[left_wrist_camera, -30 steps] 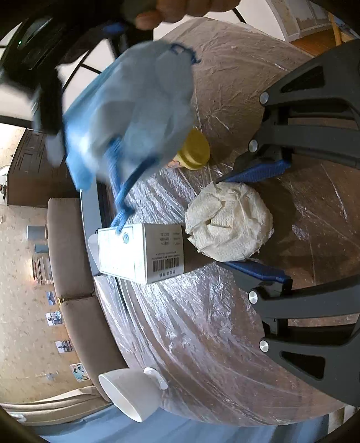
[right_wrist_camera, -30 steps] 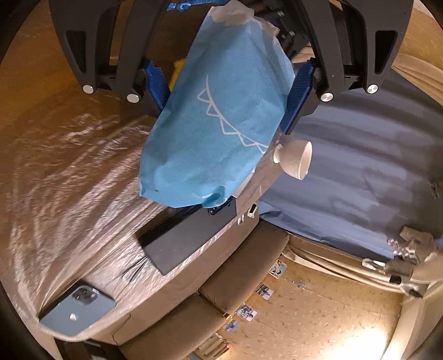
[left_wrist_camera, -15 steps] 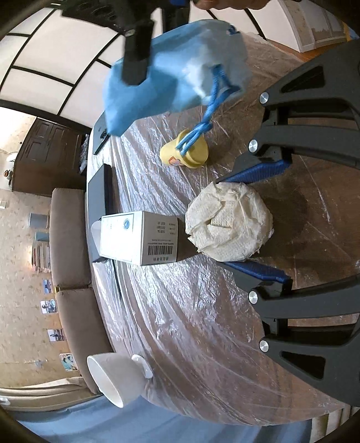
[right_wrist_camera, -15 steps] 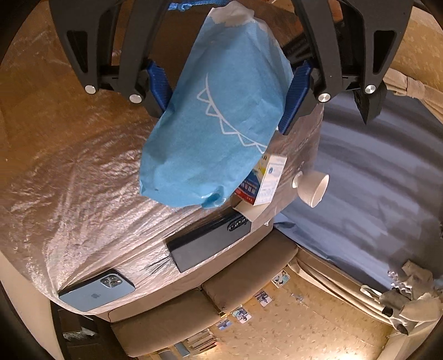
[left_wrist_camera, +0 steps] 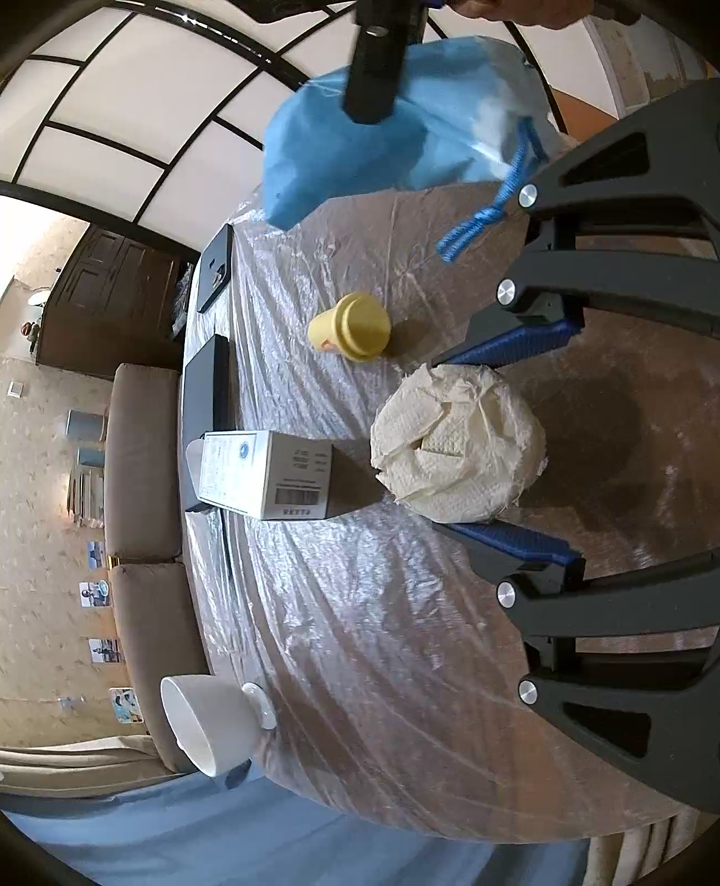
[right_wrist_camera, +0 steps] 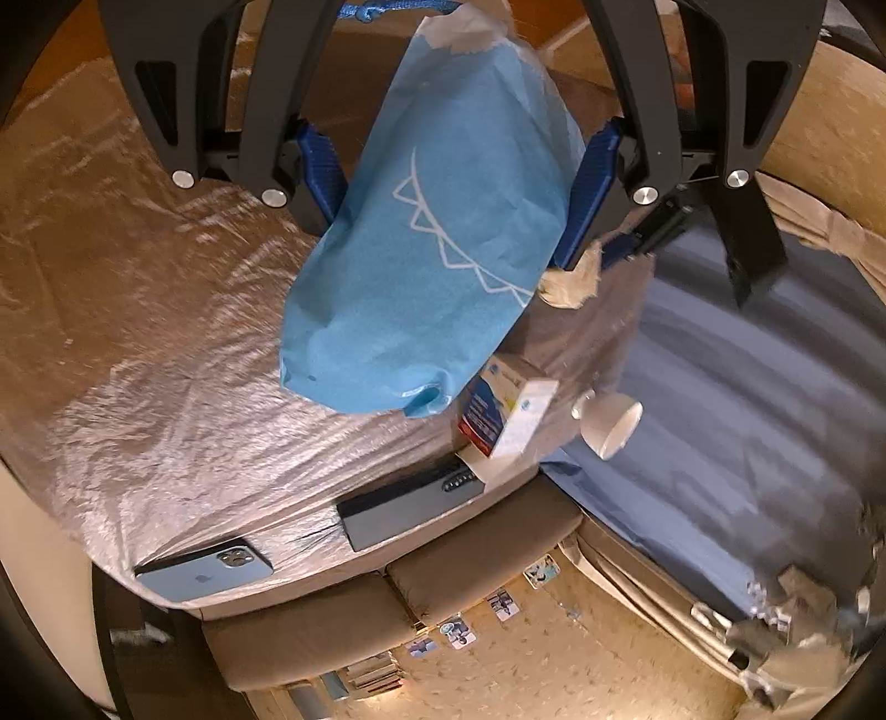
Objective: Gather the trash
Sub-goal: 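Carry the blue bag and beige bun over the trash bin with both tools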
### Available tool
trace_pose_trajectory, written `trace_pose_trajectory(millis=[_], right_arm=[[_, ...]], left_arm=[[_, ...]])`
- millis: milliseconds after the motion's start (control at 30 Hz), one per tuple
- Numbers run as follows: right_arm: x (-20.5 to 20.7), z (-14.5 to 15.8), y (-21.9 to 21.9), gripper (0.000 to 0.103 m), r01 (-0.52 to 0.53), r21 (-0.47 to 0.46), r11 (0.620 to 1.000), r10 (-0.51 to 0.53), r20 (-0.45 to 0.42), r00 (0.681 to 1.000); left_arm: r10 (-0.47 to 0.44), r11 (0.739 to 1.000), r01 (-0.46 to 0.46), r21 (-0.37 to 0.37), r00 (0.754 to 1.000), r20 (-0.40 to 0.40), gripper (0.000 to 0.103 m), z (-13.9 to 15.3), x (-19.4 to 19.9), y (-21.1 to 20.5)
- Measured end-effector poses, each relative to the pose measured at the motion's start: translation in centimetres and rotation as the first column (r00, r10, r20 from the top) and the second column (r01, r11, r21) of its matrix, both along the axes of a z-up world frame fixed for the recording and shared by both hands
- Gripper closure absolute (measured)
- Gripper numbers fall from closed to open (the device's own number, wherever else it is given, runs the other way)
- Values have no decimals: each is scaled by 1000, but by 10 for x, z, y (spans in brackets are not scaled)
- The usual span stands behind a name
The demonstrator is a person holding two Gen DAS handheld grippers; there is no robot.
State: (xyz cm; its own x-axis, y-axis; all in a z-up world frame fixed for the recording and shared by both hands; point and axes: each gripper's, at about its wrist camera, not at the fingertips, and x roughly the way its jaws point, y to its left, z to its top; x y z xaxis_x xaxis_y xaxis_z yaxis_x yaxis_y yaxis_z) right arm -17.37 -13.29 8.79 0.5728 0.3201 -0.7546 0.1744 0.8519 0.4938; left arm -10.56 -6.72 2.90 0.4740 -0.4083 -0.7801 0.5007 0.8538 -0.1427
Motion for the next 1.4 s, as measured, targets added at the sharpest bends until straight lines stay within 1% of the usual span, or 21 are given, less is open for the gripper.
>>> trace_pose_trajectory(millis=[167, 333, 867, 1067, 1400], right_arm=[[-17, -3, 12, 35, -33, -85, 996, 32, -14, 999], [-31, -7, 22, 35, -67, -145, 987, 64, -25, 998], [-68, -5, 42, 36, -179, -147, 973, 179, -12, 984], [-83, -7, 47, 36, -219, -148, 964, 218, -22, 976], [-108, -10, 47, 36, -258, -132, 957, 255, -41, 966]], left_arm=[[14, 1000, -14, -4, 1000, -11, 51, 1, -13, 4], [30, 999, -31, -14, 999, -15, 51, 3, -29, 8], [46, 999, -46, -24, 999, -3, 51, 15, -86, 14], [38, 999, -38, -13, 999, 10, 51, 17, -106, 14], [39, 999, -40, -20, 999, -16, 51, 13, -135, 16]])
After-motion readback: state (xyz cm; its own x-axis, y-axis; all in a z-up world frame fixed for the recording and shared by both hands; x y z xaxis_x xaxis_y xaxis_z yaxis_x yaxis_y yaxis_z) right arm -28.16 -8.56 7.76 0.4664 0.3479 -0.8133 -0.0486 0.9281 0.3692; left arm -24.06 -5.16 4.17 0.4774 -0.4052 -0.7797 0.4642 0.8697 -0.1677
